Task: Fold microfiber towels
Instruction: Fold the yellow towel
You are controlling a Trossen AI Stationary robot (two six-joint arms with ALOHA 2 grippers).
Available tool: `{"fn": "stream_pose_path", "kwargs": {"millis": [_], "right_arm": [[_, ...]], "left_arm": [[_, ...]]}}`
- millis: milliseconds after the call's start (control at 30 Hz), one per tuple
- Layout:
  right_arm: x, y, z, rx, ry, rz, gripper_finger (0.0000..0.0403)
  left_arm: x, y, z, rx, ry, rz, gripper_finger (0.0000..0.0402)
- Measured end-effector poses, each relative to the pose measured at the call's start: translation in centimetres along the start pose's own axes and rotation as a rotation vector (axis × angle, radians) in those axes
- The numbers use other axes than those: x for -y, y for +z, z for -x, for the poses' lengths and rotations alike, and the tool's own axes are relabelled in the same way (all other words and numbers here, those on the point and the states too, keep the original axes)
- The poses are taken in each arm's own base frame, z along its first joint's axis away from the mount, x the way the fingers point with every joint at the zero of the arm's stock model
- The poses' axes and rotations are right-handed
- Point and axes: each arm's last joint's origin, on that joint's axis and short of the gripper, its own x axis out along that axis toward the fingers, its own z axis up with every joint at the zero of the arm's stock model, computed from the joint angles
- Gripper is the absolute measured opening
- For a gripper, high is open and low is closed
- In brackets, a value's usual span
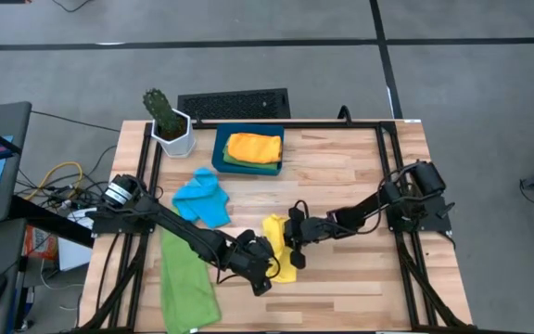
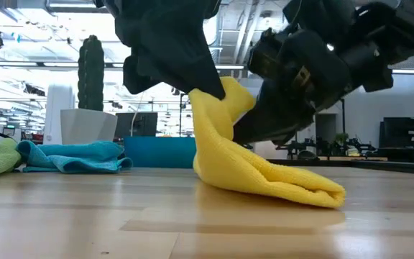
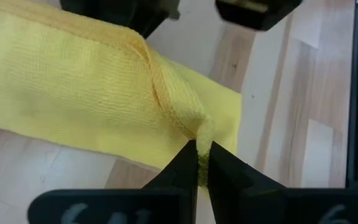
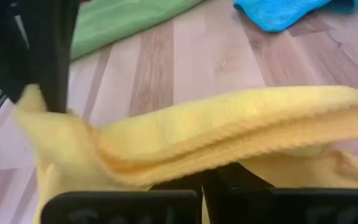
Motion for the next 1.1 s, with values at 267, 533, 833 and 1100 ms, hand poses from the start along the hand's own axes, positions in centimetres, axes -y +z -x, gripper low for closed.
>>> {"fn": "stream_pose_path", "kwargs": {"millis": [267,533,833,1100], "right_arm": [[-1.8,-0.3,0.6,-0.028,0.037,-0.033,0.0022],[-4.0,-1.4,1.1,-0.052,0.041,-0.087,0.002],[-4.7,-2.8,1.1,-0.12,0.019,-0.083,0.0027],[-3.9,-2.8,0.9,-0.138,-0.009,-0.065,0.0021]], "left_arm": [[-0.3,0.1,-0.1,0.005,0.021,0.053,0.0016],[0.2,0.5,-0.1,0.017,-0.047,0.052,0.0016],[0.9,1.0,0.0,0.061,-0.135,0.012,0.0032],[1.2,1.6,0.0,-0.002,-0.298,-0.008,0.0119]]}}
